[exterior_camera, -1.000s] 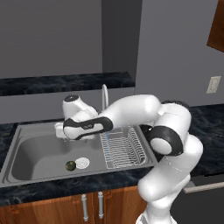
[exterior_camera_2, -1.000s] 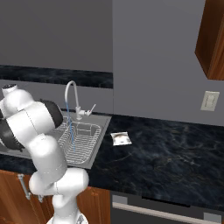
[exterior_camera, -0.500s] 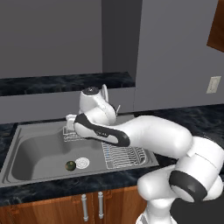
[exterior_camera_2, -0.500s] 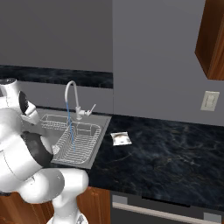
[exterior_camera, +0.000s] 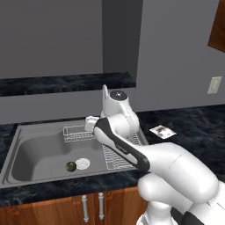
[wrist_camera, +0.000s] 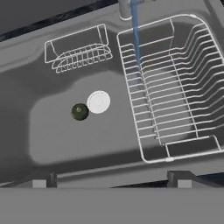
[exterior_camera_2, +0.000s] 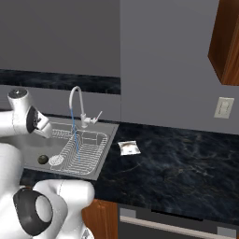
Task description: Turn on the sink faucet. Then move the squash from the counter to the sink. Turn off the sink. Move the vegetable from the sink to the pot next to the stove. Finally move the pot to the front left burner.
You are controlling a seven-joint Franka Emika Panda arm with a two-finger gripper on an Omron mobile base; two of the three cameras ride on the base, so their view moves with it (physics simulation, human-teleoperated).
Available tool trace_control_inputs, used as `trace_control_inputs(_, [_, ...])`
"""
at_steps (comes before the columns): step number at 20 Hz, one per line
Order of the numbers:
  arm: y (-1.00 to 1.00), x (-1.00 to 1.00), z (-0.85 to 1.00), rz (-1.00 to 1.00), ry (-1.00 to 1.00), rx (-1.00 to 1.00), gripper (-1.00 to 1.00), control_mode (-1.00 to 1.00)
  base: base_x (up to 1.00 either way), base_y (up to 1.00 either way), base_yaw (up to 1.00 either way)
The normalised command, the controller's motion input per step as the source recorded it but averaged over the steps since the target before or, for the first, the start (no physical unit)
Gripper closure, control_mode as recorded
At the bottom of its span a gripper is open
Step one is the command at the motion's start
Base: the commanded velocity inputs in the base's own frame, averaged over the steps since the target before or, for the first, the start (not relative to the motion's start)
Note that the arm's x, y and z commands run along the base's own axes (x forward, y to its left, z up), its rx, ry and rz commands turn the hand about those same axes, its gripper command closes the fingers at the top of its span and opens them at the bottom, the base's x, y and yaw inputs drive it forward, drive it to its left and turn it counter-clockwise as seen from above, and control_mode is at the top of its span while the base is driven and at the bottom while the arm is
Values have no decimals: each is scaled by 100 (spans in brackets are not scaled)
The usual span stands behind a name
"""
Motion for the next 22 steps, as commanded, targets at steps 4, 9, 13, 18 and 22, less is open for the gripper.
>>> trace_control_inputs(4, [-58,-23,0,7,-3,1,-100,-100,0,0,0])
trace_control_inputs(9, [-59,-2,0,8,-3,0,-100,-100,0,0,0])
trace_control_inputs(13, [-55,0,0,11,-14,3,-100,-100,0,0,0])
trace_control_inputs(18, [-32,7,-5,13,-15,4,-100,-100,0,0,0])
trace_control_inputs(22, [2,2,-12,2,0,-3,-100,-100,0,0,0])
